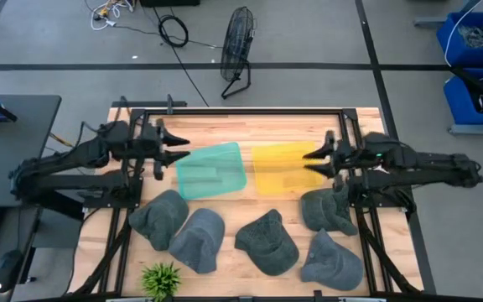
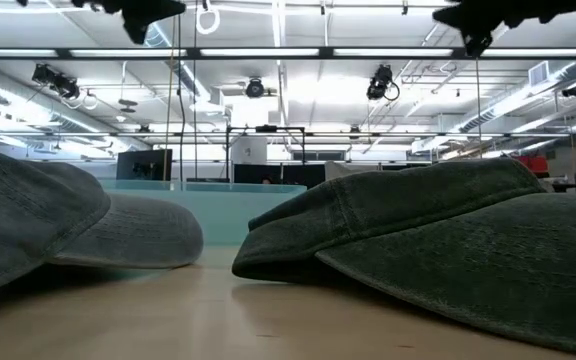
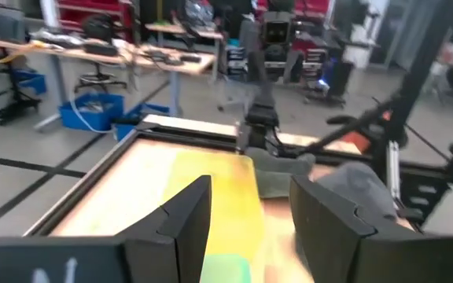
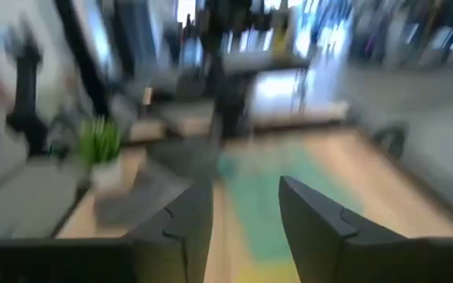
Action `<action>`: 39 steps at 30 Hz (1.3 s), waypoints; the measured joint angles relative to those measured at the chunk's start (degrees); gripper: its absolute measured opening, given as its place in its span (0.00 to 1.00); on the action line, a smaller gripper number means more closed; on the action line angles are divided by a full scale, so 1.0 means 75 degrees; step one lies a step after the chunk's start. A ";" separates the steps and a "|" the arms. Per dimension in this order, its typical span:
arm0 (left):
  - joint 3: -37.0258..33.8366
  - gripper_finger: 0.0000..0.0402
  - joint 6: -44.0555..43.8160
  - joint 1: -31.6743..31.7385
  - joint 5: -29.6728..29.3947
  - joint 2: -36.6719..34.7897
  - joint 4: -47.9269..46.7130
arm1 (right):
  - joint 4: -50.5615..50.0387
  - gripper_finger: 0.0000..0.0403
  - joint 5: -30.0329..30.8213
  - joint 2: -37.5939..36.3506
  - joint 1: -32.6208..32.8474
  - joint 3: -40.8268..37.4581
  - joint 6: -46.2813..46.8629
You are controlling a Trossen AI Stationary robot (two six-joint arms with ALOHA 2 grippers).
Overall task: Pick & Place hat
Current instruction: Put the right black cap into the yellow bin
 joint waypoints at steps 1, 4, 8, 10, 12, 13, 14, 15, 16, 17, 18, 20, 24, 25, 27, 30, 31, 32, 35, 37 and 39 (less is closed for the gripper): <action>0.0128 0.44 0.0071 -0.0110 -0.0018 0.0199 -0.0006 | -0.0352 0.38 0.0044 0.0340 0.0155 0.0189 -0.0009; 0.0353 0.44 0.0190 -0.0368 -0.0209 0.0605 0.0011 | -0.1767 0.38 0.0003 0.1232 0.0588 0.0760 -0.0055; 0.0379 0.44 0.0521 -0.0514 -0.0377 0.0886 -0.0021 | -0.3937 0.37 -0.0077 0.2118 0.0976 0.1479 0.0065; 0.0379 0.44 0.0587 -0.0545 -0.0382 0.0987 -0.0019 | -0.3986 0.37 -0.0043 0.2388 0.1135 0.1576 0.0270; 0.0379 0.44 0.0547 -0.0543 -0.0401 0.1091 -0.0007 | -0.4292 0.37 -0.0103 0.2650 0.1205 0.1844 0.1151; 0.0379 0.44 0.0542 -0.0543 -0.0407 0.1136 -0.0009 | -0.4680 0.37 -0.0035 0.2785 0.1209 0.1955 0.1704; 0.0379 0.44 0.0541 -0.0543 -0.0408 0.1157 -0.0017 | -0.5130 0.37 0.0186 0.2926 0.1209 0.2036 0.2495; 0.0379 0.44 0.0540 -0.0543 -0.0408 0.1201 -0.0003 | -0.5489 0.37 0.0460 0.3048 0.1201 0.2097 0.3405; 0.0382 0.44 0.0540 -0.0543 -0.0408 0.1249 0.0011 | -0.5803 0.37 0.0647 0.3141 0.1199 0.2150 0.4439; 0.0382 0.44 0.0535 -0.0543 -0.0408 0.1286 -0.0008 | -0.6124 0.37 0.0689 0.3205 0.1216 0.2168 0.5467; 0.0382 0.44 0.0513 -0.0543 -0.0408 0.1314 -0.0016 | -0.6536 0.37 0.0572 0.3275 0.1249 0.2165 0.6299; 0.0382 0.44 0.0359 -0.0543 -0.0408 0.1374 0.0003 | -0.7382 0.35 0.0191 0.3423 0.1355 0.2070 0.7371; 0.0384 0.44 0.0292 -0.0540 -0.0411 0.1449 0.0017 | -0.8684 0.33 -0.0191 0.3600 0.1678 0.1814 0.8998; 0.0388 0.44 0.0289 -0.0540 -0.0411 0.1468 0.0011 | -0.8736 0.32 -0.0230 0.3618 0.1787 0.1711 0.9401; 0.0385 0.44 0.0281 -0.0540 -0.0411 0.1483 -0.0021 | -0.8485 0.31 -0.0260 0.3618 0.1986 0.1466 0.9907; 0.0387 0.44 0.0276 -0.0540 -0.0411 0.1475 -0.0012 | -0.7803 0.30 -0.0557 0.3618 0.2195 0.1070 1.0346; 0.0385 0.44 0.0278 -0.0540 -0.0411 0.1478 -0.0031 | -0.7513 0.30 -0.0603 0.3619 0.2260 0.0941 1.0464; 0.0386 0.44 0.0284 -0.0540 -0.0411 0.1476 -0.0042 | -0.7248 0.30 -0.0615 0.3623 0.2312 0.0813 1.0540; 0.0385 0.44 0.0290 -0.0540 -0.0411 0.1475 -0.0086 | -0.6581 0.30 -0.0574 0.3621 0.2413 0.0441 1.0814; 0.0385 0.44 0.0293 -0.0540 -0.0411 0.1475 -0.0136 | -0.6302 0.30 -0.0568 0.3621 0.2439 0.0156 1.0868; 0.0385 0.44 0.0296 -0.0540 -0.0411 0.1475 -0.0166 | -0.6068 0.30 -0.0493 0.3614 0.2439 -0.0139 1.0867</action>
